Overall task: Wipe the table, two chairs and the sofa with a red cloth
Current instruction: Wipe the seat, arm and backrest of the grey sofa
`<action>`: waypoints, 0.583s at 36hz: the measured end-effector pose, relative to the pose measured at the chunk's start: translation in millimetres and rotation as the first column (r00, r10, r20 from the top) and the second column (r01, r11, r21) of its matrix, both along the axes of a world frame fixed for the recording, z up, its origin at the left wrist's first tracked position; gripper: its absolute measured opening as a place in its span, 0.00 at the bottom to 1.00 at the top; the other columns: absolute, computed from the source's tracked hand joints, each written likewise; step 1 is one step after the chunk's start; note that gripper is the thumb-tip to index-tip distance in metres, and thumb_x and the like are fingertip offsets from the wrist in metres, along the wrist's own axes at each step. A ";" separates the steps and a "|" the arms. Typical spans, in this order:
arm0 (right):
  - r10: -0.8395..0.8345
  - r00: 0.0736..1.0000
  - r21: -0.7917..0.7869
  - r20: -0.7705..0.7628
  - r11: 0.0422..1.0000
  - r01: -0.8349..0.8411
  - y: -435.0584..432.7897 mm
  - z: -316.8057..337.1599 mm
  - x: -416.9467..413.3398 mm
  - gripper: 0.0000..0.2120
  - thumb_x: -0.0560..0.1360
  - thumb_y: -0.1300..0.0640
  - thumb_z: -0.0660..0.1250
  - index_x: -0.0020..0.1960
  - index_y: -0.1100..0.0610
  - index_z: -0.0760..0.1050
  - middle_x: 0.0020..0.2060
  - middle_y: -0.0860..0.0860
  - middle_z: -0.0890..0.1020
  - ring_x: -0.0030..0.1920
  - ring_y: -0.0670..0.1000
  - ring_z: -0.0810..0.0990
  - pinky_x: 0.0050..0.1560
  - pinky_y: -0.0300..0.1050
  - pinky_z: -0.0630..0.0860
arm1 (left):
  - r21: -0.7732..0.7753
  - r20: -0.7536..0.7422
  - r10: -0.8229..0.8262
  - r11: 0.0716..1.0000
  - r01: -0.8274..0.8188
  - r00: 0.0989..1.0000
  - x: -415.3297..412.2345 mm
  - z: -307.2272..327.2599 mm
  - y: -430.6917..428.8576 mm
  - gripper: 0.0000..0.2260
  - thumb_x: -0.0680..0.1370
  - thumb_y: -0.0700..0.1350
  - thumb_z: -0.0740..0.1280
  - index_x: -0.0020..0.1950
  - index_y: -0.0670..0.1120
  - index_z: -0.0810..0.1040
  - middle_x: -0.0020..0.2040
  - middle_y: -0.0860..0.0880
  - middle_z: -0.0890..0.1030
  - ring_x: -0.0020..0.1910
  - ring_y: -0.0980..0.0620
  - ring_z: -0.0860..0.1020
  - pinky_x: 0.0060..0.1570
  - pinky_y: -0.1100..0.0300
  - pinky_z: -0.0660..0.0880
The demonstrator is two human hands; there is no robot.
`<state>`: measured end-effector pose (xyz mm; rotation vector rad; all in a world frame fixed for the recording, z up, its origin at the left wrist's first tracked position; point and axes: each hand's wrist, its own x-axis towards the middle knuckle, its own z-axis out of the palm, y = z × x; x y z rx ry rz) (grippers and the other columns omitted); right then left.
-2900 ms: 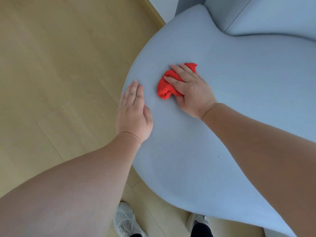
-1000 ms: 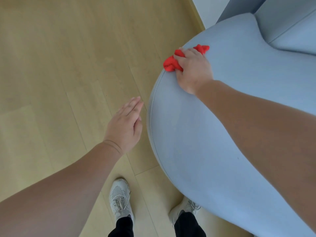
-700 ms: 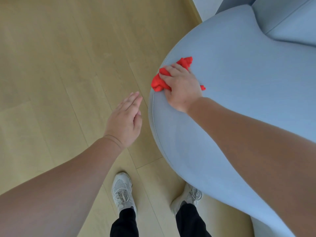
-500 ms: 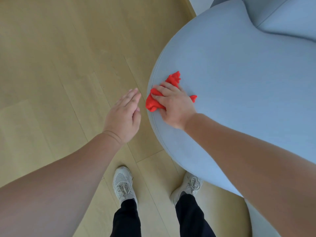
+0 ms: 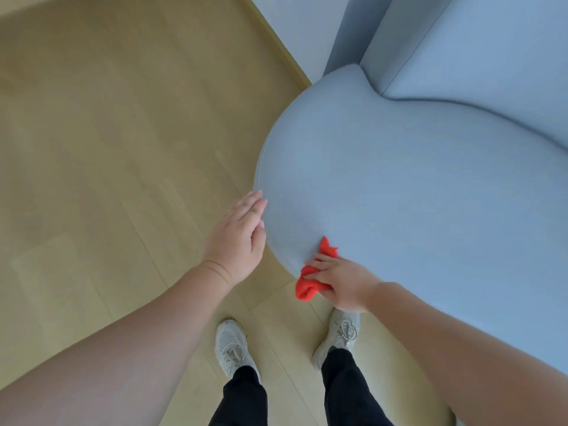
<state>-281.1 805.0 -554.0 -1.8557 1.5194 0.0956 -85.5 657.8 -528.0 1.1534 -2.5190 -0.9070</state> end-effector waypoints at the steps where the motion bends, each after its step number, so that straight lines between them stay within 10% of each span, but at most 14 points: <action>1: -0.113 0.993 -0.002 0.034 0.994 0.113 7.3 16.5 -3.9 0.18 0.77 0.54 0.54 0.58 0.49 0.80 0.61 0.48 0.77 0.65 0.54 0.72 0.69 0.54 0.65 | 0.010 -0.018 -0.008 1.000 0.009 1.000 -3.4 16.2 -1.0 0.25 0.78 0.48 0.48 0.69 0.40 0.72 0.72 0.47 0.70 0.72 0.50 0.65 0.69 0.63 0.57; 5: -0.540 0.832 -0.006 0.125 0.838 0.545 24.9 114.5 -16.2 0.16 0.78 0.55 0.57 0.58 0.43 0.79 0.68 0.41 0.69 0.70 0.50 0.69 0.67 0.40 0.66 | 0.088 -0.098 -0.038 0.995 0.047 0.994 -27.9 100.9 -4.8 0.23 0.78 0.45 0.52 0.70 0.39 0.70 0.71 0.45 0.70 0.71 0.49 0.66 0.67 0.71 0.53; 7: -0.691 0.681 -0.013 0.240 0.699 0.715 28.4 173.5 -16.7 0.16 0.79 0.60 0.61 0.54 0.41 0.79 0.62 0.41 0.74 0.59 0.52 0.79 0.49 0.34 0.77 | 0.108 -0.150 -0.065 0.991 0.081 0.987 -43.8 147.9 -4.4 0.23 0.77 0.44 0.54 0.69 0.38 0.70 0.69 0.43 0.72 0.69 0.47 0.69 0.64 0.75 0.52; 9: -0.777 0.508 0.033 0.371 0.558 0.829 27.8 238.0 -15.6 0.16 0.79 0.60 0.62 0.54 0.40 0.80 0.46 0.49 0.83 0.48 0.49 0.83 0.30 0.49 0.81 | 0.115 -0.204 -0.114 0.984 0.140 0.972 -62.1 195.3 -1.1 0.23 0.76 0.46 0.55 0.70 0.39 0.71 0.68 0.44 0.73 0.68 0.48 0.70 0.63 0.74 0.55; 14: -0.762 0.236 0.056 0.603 0.335 0.941 35.5 379.0 -5.6 0.16 0.81 0.61 0.58 0.51 0.41 0.78 0.29 0.61 0.81 0.28 0.67 0.79 0.24 0.58 0.77 | 0.171 -0.418 -0.192 0.943 0.285 0.888 -103.8 313.9 33.7 0.23 0.78 0.51 0.55 0.71 0.45 0.69 0.69 0.50 0.72 0.68 0.56 0.70 0.69 0.62 0.63; 21: -0.639 0.080 -0.018 0.765 0.103 0.994 81.5 511.1 12.6 0.13 0.82 0.56 0.58 0.42 0.59 0.74 0.31 0.61 0.82 0.29 0.55 0.82 0.30 0.43 0.77 | 0.117 -0.654 -0.237 0.907 0.405 0.719 -138.8 455.8 109.9 0.10 0.81 0.48 0.54 0.53 0.55 0.75 0.49 0.57 0.80 0.50 0.63 0.77 0.52 0.70 0.70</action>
